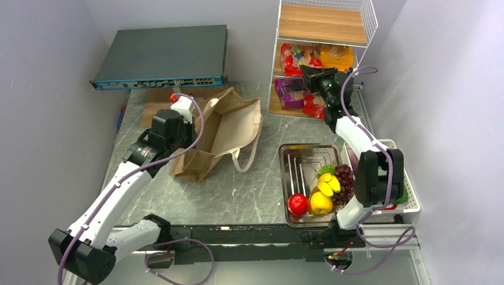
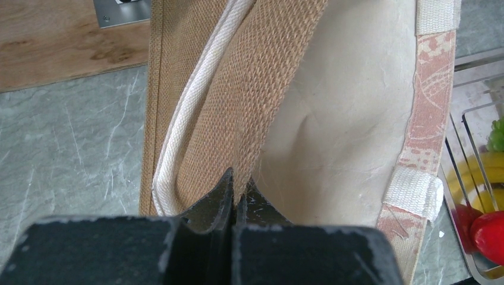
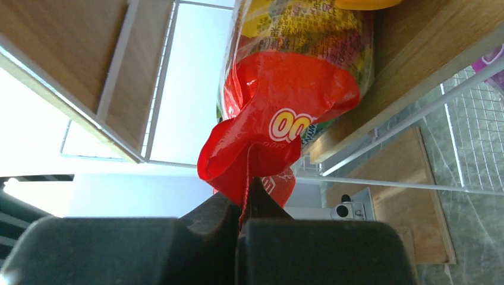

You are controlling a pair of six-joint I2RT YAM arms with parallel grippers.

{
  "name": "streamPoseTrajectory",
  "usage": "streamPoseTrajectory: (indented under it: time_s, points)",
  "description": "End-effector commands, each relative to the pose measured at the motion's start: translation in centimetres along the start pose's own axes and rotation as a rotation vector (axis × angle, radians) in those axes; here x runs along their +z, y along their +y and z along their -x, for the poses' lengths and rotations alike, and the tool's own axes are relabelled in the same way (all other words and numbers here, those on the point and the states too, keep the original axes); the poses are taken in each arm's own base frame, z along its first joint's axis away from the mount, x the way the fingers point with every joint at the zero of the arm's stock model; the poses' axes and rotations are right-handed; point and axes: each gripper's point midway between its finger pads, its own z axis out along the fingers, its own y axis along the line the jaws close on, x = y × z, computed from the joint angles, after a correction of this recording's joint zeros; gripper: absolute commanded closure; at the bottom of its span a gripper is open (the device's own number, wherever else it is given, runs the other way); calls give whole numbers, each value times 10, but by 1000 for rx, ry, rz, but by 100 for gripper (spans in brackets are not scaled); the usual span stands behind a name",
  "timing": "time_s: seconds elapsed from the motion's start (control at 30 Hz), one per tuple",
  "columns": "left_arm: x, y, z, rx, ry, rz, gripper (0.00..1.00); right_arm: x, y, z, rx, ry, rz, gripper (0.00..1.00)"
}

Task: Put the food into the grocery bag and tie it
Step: Pick up the snack from the shelf.

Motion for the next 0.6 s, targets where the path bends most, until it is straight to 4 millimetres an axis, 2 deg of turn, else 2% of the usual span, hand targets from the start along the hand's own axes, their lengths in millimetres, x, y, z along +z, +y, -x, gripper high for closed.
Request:
streamPoseTrajectory:
  time_s: [0.0,0.23,0.57]
  points:
    - [-5,-2,17,12,-44,-1,100,-18,49,2,-32,-3,144,100]
    - [-5,-3,17,15,-42,-2,100,-29,54,0,-79,4,170,100]
    - [-4,-4,16,18,-40,-3,100,-58,84,-14,-272,63,231,100]
